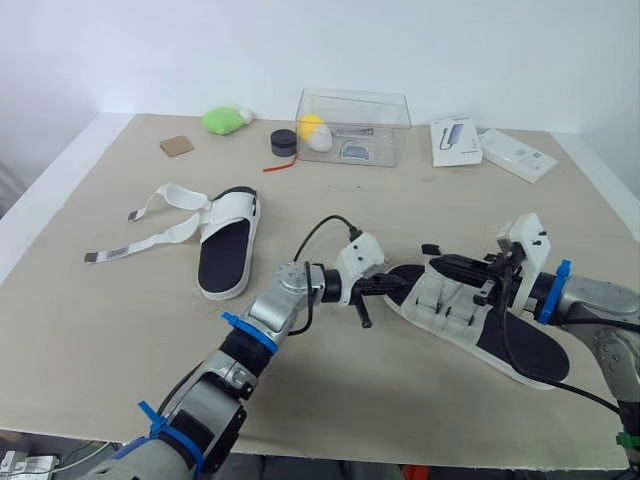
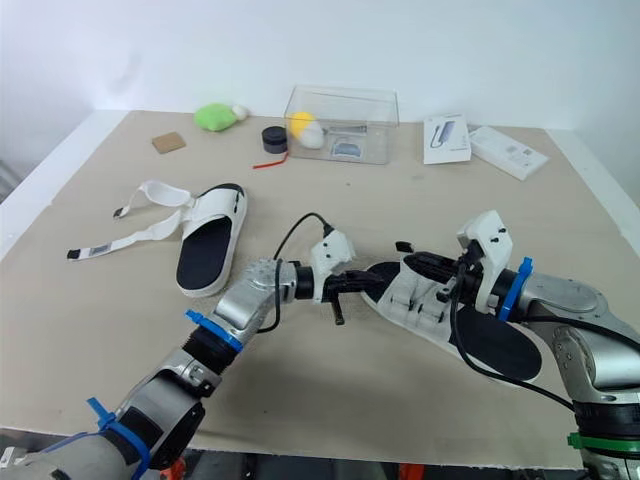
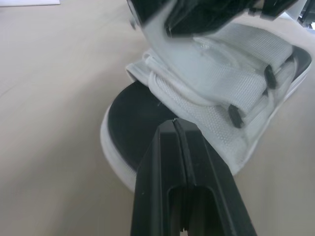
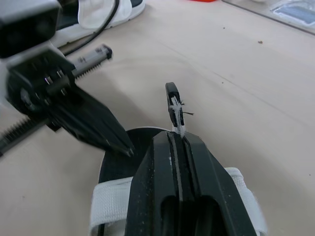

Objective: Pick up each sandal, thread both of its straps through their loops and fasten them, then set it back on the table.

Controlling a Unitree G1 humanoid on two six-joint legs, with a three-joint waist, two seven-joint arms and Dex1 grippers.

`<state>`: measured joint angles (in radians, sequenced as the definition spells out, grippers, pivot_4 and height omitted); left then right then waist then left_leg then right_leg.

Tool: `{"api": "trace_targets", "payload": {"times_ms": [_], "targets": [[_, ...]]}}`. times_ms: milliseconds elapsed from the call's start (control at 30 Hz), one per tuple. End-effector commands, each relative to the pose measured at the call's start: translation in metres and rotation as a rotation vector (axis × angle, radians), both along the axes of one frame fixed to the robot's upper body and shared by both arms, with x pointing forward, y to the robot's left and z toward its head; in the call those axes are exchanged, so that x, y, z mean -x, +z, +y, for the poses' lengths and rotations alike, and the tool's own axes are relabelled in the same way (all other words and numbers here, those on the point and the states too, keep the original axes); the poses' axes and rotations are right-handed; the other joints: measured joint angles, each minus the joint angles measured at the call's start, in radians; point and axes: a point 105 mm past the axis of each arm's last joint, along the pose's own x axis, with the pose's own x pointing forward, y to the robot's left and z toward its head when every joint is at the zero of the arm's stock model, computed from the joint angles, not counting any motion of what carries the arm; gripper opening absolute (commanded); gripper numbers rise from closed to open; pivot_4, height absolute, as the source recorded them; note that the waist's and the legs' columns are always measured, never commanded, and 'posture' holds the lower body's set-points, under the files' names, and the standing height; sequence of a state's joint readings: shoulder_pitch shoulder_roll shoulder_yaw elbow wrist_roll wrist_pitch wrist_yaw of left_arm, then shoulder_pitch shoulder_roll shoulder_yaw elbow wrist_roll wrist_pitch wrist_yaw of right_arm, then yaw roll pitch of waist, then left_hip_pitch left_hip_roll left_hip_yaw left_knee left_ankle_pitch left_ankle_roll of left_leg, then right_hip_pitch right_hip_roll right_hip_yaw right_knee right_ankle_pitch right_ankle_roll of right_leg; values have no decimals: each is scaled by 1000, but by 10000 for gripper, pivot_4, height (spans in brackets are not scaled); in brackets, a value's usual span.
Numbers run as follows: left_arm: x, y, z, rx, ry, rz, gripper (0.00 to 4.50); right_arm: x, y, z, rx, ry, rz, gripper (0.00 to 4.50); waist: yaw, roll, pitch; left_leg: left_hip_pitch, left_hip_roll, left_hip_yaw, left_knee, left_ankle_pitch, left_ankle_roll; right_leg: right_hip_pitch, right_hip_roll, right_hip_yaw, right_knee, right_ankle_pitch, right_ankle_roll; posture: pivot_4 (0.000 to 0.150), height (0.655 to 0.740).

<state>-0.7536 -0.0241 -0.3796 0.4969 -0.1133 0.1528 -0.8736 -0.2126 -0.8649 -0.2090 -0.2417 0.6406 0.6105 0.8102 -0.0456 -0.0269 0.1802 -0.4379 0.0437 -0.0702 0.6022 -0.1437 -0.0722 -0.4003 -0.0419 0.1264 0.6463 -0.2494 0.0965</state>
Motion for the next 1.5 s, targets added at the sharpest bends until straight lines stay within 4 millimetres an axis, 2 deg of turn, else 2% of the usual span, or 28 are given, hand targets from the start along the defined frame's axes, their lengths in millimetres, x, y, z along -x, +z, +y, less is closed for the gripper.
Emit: {"api": "trace_targets", "payload": {"times_ms": [33,500,1067,1300,1400,1500], "targets": [[3,-5,-9,-40,-19,-56,0,2,20,0,-33,-15,-61,165,0,0,0,0,0,0,0,0,0,0,0,0,0,0,0,1500,7400],[10,-12,-11,-58,-36,-61,0,-10,11,-23,-149,-216,137,165,0,0,0,0,0,0,0,0,0,0,0,0,0,0,0,1500,7400],[16,-13,-13,-49,-52,-52,0,-12,9,-44,-112,-330,138,165,0,0,0,0,0,0,0,0,0,0,0,0,0,1,0,1500,7400],[17,-12,-13,-44,-54,-49,0,-14,4,-52,-39,-365,133,165,0,0,0,0,0,0,1,0,0,0,0,0,0,1,0,1500,7400],[17,-12,-13,-43,-54,-48,0,-14,3,-51,-7,-360,119,9368,0,0,0,0,0,0,1,0,0,1,0,0,0,1,1,1500,7400],[17,-12,-13,-41,-54,-47,0,-15,2,-50,17,-345,104,21139,0,1,0,0,0,0,1,0,0,0,0,0,0,1,1,1500,7400]]}}
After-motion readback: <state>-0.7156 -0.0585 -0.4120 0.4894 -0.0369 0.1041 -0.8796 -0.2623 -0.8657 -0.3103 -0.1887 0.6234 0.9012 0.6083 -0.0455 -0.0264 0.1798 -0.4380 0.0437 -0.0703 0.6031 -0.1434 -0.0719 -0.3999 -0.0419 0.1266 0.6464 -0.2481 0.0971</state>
